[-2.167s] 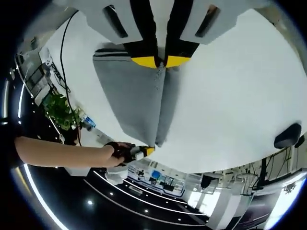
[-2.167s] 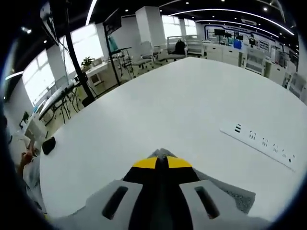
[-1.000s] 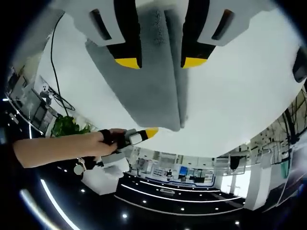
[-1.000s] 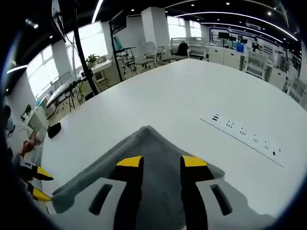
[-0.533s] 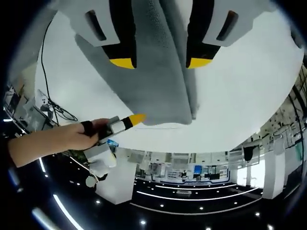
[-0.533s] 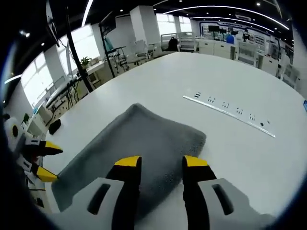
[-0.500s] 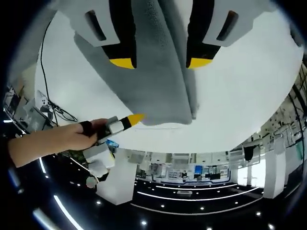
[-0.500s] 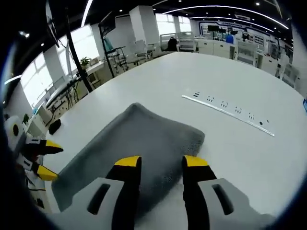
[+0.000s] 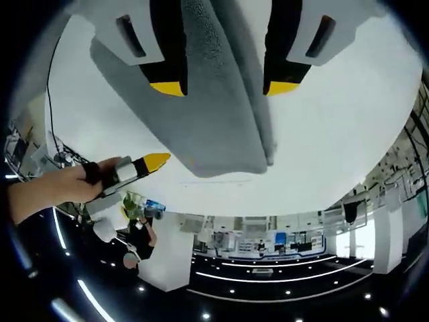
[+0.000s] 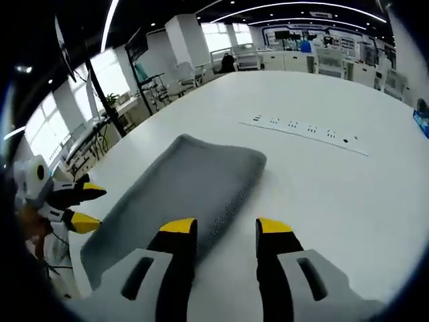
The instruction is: Fold the towel on the table until its edges align and the towel forms a compact rectangular stack.
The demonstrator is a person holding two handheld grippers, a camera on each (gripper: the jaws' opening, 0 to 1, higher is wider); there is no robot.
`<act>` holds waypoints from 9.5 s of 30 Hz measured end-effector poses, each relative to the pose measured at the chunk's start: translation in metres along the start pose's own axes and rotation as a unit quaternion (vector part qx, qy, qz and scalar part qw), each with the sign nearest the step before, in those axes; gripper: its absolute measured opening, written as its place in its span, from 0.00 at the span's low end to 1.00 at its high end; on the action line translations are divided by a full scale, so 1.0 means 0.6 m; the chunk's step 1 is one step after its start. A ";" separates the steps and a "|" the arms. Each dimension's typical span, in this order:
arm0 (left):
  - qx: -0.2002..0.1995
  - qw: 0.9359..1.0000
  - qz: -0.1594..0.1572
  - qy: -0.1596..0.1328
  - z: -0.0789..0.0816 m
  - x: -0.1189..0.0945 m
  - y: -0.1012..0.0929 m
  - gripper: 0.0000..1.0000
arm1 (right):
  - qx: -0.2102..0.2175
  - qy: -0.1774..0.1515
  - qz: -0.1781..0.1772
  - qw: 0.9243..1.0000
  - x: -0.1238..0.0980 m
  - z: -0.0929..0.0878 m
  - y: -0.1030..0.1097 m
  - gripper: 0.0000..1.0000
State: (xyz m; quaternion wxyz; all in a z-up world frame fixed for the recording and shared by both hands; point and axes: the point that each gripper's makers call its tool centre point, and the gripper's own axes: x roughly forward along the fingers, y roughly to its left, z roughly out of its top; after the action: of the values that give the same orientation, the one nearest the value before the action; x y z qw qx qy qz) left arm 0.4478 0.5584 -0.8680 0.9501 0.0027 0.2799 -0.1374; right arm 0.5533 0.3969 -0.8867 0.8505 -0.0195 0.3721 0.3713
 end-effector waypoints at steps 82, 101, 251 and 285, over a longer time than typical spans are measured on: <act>0.075 0.987 -0.089 0.114 -0.018 0.142 -0.243 0.08 | 0.065 -0.030 -0.049 0.996 -0.172 -0.172 -0.133 0.04; 0.116 0.977 -0.135 0.116 -0.013 0.163 -0.317 0.08 | 0.079 -0.037 -0.105 0.991 -0.222 -0.200 -0.181 0.03; 0.446 0.839 -0.284 0.127 -0.134 -0.026 -0.452 0.18 | -0.362 0.148 0.073 0.918 -0.309 -0.360 0.044 0.11; 0.458 0.824 -0.293 0.155 -0.131 -0.016 -0.452 0.05 | -0.314 0.153 0.080 0.934 -0.309 -0.352 0.040 0.04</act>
State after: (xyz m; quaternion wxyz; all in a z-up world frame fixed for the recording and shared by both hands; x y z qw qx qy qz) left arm 0.3271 0.3066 -0.9098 0.6984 0.3770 0.3157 -0.5200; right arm 0.3240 0.2347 -0.9132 0.7011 -0.3120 0.3626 0.5288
